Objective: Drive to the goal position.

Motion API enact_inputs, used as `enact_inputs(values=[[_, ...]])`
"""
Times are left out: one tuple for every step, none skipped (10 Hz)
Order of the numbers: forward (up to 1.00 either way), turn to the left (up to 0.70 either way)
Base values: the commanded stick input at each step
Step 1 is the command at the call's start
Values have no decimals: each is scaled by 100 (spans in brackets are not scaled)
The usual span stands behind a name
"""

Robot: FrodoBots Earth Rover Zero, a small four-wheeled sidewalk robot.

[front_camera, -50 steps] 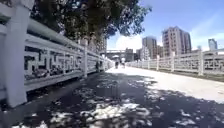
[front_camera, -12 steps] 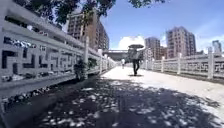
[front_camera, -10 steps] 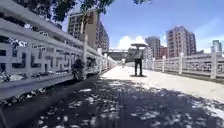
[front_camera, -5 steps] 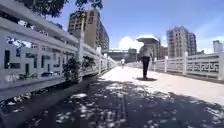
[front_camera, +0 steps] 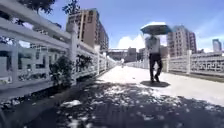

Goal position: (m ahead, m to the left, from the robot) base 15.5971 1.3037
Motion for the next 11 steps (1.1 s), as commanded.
enact_inputs(values=[[70,0],[70,0],[70,0],[70,0],[70,0],[70,0],[70,0],[70,0],[70,0],[70,0],[70,0]])
